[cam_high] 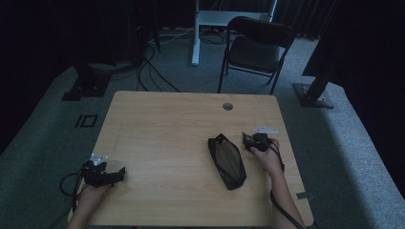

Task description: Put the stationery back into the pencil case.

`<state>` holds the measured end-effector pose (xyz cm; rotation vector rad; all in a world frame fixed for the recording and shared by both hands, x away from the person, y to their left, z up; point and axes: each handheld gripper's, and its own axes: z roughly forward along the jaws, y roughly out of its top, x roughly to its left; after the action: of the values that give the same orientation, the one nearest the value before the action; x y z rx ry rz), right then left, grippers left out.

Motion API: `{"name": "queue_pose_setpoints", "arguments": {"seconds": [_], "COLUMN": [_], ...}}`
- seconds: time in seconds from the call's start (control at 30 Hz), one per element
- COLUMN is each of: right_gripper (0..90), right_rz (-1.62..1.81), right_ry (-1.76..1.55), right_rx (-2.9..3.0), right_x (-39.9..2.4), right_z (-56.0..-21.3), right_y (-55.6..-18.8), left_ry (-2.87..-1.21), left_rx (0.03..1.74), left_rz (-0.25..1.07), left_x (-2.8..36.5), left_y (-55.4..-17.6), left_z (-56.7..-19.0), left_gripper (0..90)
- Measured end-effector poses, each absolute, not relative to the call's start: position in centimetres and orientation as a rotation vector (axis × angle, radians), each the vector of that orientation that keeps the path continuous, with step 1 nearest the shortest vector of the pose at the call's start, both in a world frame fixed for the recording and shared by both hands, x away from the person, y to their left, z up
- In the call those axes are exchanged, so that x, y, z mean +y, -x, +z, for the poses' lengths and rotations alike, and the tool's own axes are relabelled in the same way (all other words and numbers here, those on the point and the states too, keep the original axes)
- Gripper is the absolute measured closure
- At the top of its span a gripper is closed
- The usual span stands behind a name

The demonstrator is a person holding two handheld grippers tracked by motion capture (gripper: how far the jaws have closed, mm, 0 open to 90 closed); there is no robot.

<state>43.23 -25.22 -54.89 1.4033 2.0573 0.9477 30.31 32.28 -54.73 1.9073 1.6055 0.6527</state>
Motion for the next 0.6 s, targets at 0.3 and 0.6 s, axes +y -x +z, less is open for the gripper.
{"name": "queue_pose_setpoints", "arguments": {"seconds": [0.3, 0.6], "right_gripper": [50.3, 50.5], "right_rz": [0.949, 0.965], "right_ry": [-1.440, -1.442], "right_rx": [2.072, 2.050], "right_x": [-25.0, -25.5], "right_z": [-54.4, -52.8], "right_y": [-43.1, -42.5], "left_ry": [-1.907, -1.907], "left_rx": [1.605, 1.605], "left_rz": [0.653, 0.653], "left_x": [32.3, 32.3], "left_y": [-30.3, -30.3], "left_z": [-54.7, -54.7], "left_gripper": [0.5, 0.5]}}
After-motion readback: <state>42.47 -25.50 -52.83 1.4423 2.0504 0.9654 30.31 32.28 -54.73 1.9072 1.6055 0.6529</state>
